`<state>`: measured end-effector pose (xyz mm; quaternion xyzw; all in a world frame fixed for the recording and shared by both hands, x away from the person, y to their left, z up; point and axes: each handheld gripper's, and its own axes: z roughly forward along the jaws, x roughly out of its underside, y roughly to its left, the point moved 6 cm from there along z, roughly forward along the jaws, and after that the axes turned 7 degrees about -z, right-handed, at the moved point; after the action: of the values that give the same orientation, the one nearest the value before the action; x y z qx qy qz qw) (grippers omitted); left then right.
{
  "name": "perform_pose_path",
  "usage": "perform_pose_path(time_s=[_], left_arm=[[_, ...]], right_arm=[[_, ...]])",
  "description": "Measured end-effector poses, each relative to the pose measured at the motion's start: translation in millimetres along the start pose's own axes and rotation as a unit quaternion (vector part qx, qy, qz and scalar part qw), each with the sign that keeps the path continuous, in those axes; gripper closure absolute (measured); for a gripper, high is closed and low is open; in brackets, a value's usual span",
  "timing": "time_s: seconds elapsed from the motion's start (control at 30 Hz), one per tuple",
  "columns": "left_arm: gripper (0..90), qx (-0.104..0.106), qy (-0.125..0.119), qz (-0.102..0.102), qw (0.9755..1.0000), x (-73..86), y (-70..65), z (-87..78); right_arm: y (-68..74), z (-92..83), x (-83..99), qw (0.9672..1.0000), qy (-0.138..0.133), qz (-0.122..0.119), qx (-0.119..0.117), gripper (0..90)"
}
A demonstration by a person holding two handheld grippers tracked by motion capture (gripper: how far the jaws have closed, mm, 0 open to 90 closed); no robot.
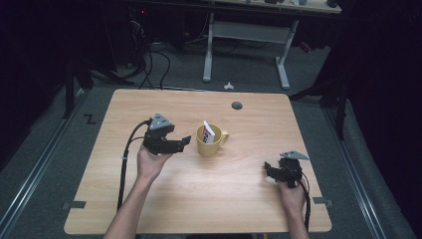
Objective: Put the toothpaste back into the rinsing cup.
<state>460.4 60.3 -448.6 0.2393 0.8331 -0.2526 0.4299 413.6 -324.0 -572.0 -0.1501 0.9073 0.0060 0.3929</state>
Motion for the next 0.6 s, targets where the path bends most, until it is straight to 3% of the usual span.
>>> perform_pose_path(time_s=[0.6], left_arm=[[26.1, -0.01, -0.009, -0.011, 0.9999, 3.9, 10.2, -12.9]], right_arm=[[0.1, 0.0, 0.0, 1.0, 0.0, 0.0, 0.0, 29.0]])
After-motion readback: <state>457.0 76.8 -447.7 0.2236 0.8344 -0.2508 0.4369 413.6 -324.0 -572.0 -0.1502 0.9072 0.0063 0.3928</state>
